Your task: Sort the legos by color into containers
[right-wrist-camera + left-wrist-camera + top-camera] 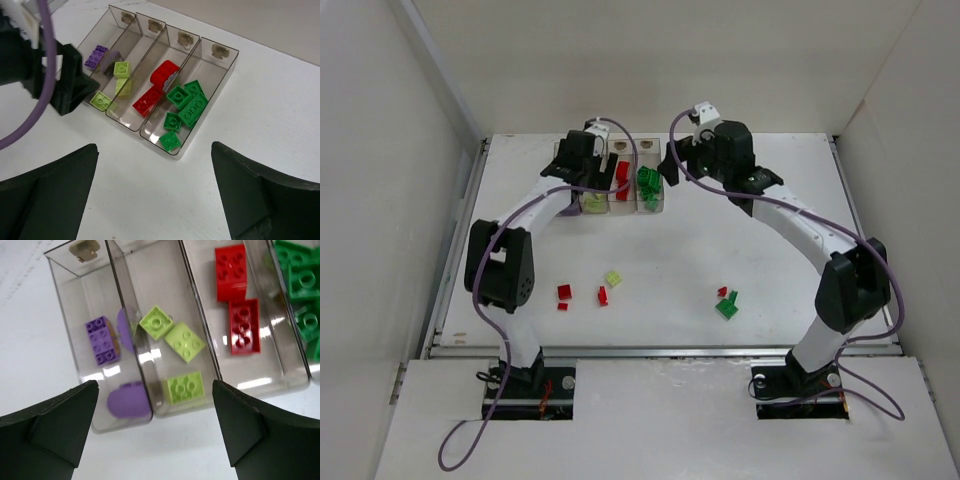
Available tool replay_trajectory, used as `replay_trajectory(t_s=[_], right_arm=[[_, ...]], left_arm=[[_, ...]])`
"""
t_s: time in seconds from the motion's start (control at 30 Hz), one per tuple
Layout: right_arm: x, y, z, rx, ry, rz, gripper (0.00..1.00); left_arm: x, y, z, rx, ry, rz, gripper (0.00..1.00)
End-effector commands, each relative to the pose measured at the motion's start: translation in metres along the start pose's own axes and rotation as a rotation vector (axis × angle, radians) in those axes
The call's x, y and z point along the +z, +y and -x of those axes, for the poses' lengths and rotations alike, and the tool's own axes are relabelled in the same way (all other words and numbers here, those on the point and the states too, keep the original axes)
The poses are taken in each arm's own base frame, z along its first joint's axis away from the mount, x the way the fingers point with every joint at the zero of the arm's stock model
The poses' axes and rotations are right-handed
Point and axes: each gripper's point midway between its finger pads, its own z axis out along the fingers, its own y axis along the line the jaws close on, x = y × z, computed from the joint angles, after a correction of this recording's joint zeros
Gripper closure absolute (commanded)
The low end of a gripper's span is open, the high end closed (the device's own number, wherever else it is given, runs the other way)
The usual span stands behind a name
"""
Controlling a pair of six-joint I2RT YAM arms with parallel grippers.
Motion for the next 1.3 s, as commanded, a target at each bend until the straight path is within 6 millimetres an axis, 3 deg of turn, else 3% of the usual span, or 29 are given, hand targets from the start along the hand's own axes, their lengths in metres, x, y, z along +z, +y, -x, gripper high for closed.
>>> replay_trajectory(t_s=[0.0,0.03,0.07,0.1,0.17,0.2,0.23,0.3,0.33,0.4,0.43,0.57,0.63,0.73,0.97,1.17,1.27], right_arm=[[-0.027,0.005,0.038,-0.099,-0.088,-0.051,0.0],[-0.03,-0.001,0.034,-0.096,-0.076,-0.082,0.0],[-0.038,-0.008,0.034,-0.105,-0.064,-0.128,0.0],[-0.045,-0.022,0.032,-0.123,-0.052,-0.261,0.0],[-0.07,-0.043,0.039,-0.205,-0.03,-0.467,0.0],[-0.083,-0.053,0.044,-0.242,-0.033,-0.576,0.0],[-0.105,-0.067,0.053,-0.272,-0.047,-0.742,0.0],[-0.121,-0.073,0.063,-0.303,-0.067,-0.794,0.0],[-0.125,-0.077,0.067,-0.295,-0.078,-0.789,0.0],[-0.122,-0.065,0.063,-0.294,-0.084,-0.646,0.0],[-0.123,-0.063,0.061,-0.276,-0.091,-0.619,0.0],[-0.125,-0.057,0.048,-0.191,-0.101,-0.585,0.0],[-0.126,-0.048,0.04,-0.167,-0.103,-0.527,0.0],[-0.128,-0.041,0.029,-0.116,-0.102,-0.476,0.0],[-0.143,-0.035,0.032,-0.061,-0.141,-0.445,0.0],[-0.148,-0.026,0.037,-0.071,-0.156,-0.393,0.0],[-0.149,-0.027,0.037,-0.071,-0.157,-0.402,0.0]], left_arm=[[-0.064,0.003,0.016,0.174,-0.043,0.004,0.04],[-0.086,0.0,0.018,0.224,-0.068,-0.021,0.04],[-0.095,-0.009,0.009,0.332,-0.055,-0.056,0.0],[-0.101,-0.013,-0.02,0.39,0.019,-0.082,0.0],[-0.121,-0.018,-0.027,0.424,0.005,-0.099,0.0],[-0.123,-0.016,-0.043,0.407,0.033,-0.092,0.0],[-0.126,-0.012,-0.04,0.367,0.009,-0.068,0.0],[-0.137,-0.002,-0.033,0.262,-0.033,-0.071,0.0],[-0.141,-0.021,-0.031,0.197,-0.044,-0.216,0.0],[-0.145,-0.035,-0.05,0.181,0.019,-0.391,0.0],[-0.153,-0.057,-0.059,0.214,0.037,-0.538,0.0],[-0.149,-0.088,-0.133,0.49,0.23,-0.545,0.0],[-0.151,-0.105,-0.152,0.555,0.26,-0.567,0.0],[-0.142,-0.113,-0.17,0.601,0.314,-0.529,0.0],[-0.112,-0.112,-0.194,0.587,0.388,-0.439,0.0],[-0.117,-0.121,-0.206,0.558,0.423,-0.504,0.01],[-0.124,-0.127,-0.218,0.548,0.463,-0.561,0.15]])
